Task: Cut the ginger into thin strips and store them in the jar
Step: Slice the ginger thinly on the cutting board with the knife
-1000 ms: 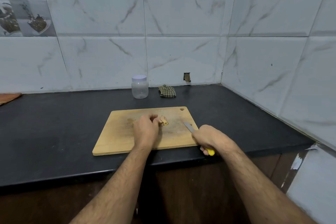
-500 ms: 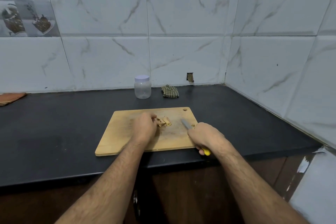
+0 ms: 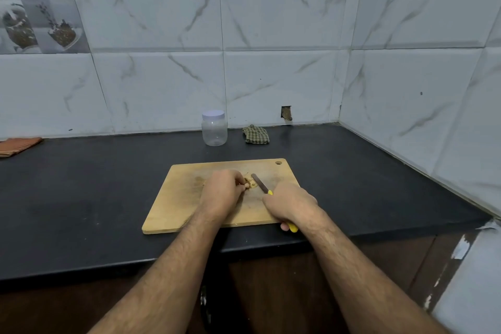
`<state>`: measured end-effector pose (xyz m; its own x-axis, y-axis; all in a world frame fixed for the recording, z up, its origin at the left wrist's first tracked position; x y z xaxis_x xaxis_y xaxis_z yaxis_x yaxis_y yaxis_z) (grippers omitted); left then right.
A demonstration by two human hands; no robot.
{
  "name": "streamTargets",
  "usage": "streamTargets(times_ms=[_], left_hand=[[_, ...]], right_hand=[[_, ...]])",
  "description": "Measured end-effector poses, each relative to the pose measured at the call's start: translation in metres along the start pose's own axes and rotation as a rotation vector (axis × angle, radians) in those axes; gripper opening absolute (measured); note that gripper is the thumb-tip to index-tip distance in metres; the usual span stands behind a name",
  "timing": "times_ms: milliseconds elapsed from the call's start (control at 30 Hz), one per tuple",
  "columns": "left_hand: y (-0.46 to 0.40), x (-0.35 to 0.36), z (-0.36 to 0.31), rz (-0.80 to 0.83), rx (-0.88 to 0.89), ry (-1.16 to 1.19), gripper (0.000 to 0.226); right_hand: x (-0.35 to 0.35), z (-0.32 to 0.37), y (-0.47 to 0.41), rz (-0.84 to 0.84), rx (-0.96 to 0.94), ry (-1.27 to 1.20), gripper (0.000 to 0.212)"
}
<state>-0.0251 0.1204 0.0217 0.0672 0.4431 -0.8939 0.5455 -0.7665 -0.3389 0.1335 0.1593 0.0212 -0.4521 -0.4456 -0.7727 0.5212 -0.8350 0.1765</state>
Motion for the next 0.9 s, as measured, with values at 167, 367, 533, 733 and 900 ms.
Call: streamTargets(times_ms=[167,367,533,733,900], left_hand=[[0.002,-0.002,-0.002,-0.002,0.03,-0.005,0.003],[0.004,-0.002,0.001,0.045,0.03,0.027,0.009],[0.006,0.004,0.001,0.092,0.041,0.046,0.009],[0.006,0.007,0.003,0.111,0.018,0.09,0.005],[0.005,0.007,0.003,0.124,0.019,0.083,0.004]], right_hand=[[0.0,0.003,0.008,-0.017,0.003,0.045,0.025],[0.005,0.012,0.02,-0.011,-0.01,0.123,0.021],[0.007,0.018,0.031,-0.006,-0.038,0.125,0.017],[0.008,0.023,0.041,0.011,-0.025,0.14,0.014],[0.006,0.027,0.044,-0.007,-0.059,0.163,0.026]])
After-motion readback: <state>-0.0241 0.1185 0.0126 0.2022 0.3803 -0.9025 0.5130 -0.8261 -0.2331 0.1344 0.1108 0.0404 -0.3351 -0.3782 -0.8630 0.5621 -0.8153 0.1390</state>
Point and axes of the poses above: each hand's wrist, its own y-axis away from the middle knuckle, its own x-axis out of the palm, z = x × y, the point moved 8 cm from there along -y, towards the middle knuckle, and after that the axes turned 12 degrees about -y, right-handed, at the moved point
